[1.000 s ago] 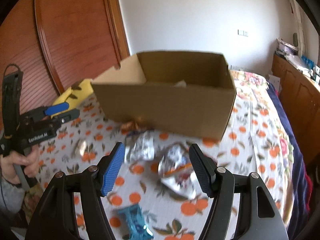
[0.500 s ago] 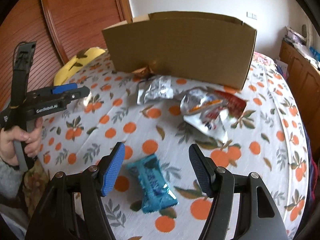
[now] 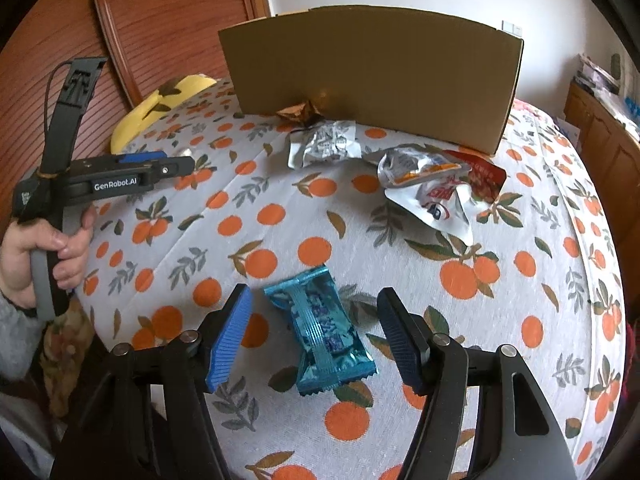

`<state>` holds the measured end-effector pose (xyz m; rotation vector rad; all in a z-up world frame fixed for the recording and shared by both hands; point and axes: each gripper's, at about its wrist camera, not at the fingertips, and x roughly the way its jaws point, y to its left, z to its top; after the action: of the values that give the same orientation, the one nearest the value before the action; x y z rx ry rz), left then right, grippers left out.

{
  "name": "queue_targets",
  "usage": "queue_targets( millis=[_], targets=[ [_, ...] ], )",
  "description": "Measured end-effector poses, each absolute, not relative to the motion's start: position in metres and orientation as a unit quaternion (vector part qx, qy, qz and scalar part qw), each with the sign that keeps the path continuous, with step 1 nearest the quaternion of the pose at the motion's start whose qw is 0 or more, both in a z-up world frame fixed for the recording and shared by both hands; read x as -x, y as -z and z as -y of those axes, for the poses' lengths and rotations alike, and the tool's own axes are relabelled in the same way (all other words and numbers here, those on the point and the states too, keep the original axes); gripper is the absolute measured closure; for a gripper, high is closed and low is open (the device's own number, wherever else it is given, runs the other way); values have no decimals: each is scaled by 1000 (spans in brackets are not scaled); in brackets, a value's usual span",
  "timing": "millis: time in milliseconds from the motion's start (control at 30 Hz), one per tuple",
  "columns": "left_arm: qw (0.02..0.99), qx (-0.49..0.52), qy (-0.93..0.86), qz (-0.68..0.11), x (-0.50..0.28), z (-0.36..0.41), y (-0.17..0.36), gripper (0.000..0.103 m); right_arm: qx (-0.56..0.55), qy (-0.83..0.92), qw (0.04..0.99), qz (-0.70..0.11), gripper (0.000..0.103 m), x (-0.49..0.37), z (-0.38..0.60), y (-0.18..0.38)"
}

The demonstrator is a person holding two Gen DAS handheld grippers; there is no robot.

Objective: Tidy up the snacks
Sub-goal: 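Grasp the white bar with the left tool while the right tool grasps the teal candy, then lift the white bar and teal candy and carry both toward the box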

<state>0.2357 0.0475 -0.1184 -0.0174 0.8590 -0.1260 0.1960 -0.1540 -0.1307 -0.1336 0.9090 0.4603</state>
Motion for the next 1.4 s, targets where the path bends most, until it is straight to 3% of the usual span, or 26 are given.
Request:
queue_targets(
  millis=[200,500,667,833,967,1400],
  targets=[
    [909,-3,59,-414,-236,-44,120,43,85,-215,874,-427,40,-194,152,133],
    [909,-1,58,-412,-236,-44,119,43,100,-197,885,-410,56,-188,155,135],
    [910,2,57,-410,-235,-45,119,45,88,-192,890,-404,75,-186,161,135],
    [914,12,57,-400,-232,-47,117,61,67,-198,893,-399,77,-184,165,134],
    [922,18,58,-382,-226,-49,114,80,53,-199,896,-393,77,-182,168,135],
    [923,-4,50,-382,-225,-42,114,84,63,-190,904,-379,77,-177,166,136]
  ],
)
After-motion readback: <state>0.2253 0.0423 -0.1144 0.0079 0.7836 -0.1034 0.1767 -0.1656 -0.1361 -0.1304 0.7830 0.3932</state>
